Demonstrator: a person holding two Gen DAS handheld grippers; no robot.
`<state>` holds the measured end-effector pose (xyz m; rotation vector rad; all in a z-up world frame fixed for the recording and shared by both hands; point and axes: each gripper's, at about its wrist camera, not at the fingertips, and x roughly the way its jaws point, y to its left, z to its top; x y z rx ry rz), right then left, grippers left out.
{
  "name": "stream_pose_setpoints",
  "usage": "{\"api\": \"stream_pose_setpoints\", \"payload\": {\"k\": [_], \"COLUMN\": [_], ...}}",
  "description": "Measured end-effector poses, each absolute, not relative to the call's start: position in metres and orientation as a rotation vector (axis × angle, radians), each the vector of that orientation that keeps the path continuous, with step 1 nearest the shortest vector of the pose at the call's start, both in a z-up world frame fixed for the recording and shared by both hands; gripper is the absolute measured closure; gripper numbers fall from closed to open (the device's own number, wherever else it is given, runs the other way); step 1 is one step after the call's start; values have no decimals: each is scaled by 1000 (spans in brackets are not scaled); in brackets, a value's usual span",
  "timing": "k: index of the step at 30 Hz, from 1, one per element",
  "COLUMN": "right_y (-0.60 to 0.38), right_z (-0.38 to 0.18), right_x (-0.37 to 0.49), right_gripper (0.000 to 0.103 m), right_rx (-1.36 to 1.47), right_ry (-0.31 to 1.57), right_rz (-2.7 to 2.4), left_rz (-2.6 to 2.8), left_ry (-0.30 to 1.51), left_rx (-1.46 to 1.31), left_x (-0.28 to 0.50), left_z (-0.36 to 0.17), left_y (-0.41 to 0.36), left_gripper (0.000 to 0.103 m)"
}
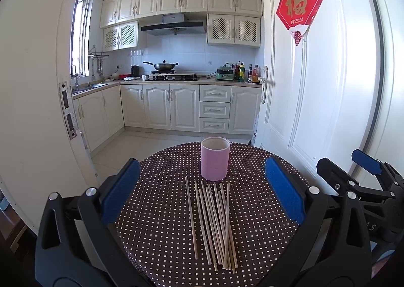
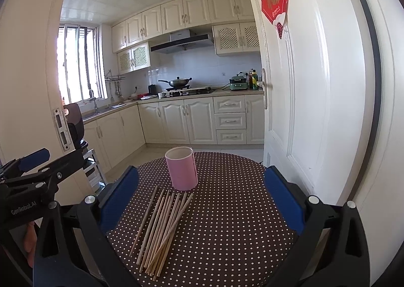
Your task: Organize utensils
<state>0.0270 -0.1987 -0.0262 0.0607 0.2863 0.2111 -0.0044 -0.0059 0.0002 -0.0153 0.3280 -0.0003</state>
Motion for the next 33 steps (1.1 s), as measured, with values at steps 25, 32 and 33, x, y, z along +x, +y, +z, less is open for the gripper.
{"api": "stream_pose_setpoints", "payload": {"k": [25,32,33], "right_y": [-197,-193,-192], "right_z": [-28,-31,-32], "right_x": [37,45,46], "right_gripper": [7,7,7], "right_rx": [49,27,20], "right_ry": [309,338,342], "right_rz": [211,190,184], "left_rz": [4,6,7], "left_ry": [346,362,366], "left_rx": [-20,-25,-26], "left_x": [3,9,10], "left_z": [-2,-4,-5], "left_y": [-3,0,1], "left_gripper": [6,6,6]}}
